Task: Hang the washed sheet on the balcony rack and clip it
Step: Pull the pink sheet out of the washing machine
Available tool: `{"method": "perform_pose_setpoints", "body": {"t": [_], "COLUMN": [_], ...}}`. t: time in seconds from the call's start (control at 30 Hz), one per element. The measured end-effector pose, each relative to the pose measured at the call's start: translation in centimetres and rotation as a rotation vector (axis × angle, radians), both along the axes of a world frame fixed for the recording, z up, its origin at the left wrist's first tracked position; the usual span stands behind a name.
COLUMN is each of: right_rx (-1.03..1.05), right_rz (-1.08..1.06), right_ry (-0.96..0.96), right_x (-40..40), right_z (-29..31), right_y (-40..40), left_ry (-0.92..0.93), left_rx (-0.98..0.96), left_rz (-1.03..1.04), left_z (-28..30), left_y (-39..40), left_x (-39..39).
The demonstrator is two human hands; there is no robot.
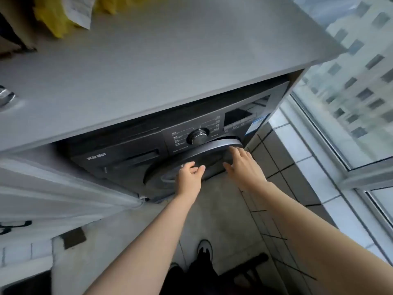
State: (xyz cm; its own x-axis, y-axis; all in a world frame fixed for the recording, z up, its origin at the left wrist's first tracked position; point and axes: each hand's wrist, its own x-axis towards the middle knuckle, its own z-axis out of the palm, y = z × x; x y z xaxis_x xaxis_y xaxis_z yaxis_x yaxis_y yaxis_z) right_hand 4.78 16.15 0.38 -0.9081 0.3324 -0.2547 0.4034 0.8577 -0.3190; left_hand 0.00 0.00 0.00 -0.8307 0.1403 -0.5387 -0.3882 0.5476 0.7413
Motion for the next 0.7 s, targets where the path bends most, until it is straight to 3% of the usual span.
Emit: {"method": "perform_pose_setpoints", "body": {"t": [0.27,0.5,0.7], "right_rx": [-0.045,-0.055,-0.081], "right_rz": [0.097,0.16,0.164], "right_ry": [-0.037,-0.04,0.038], "right_x": [-4.0,-5.1,-5.2], "right_z": [-2.6,-4.7,-5.5], "right_y": [2.7,4.0,4.5], "left_ry": [-0.234,-0.479,-0.466], "left_rx": [0.154,0.426,0.477], "left_rz": [0.272,0.608,0.697], "left_z": [-3.3,-3.3,-4.2], "left_y": [3.5,5.6,7.0], "left_x": [-2.6,-3.9,-3.9]}}
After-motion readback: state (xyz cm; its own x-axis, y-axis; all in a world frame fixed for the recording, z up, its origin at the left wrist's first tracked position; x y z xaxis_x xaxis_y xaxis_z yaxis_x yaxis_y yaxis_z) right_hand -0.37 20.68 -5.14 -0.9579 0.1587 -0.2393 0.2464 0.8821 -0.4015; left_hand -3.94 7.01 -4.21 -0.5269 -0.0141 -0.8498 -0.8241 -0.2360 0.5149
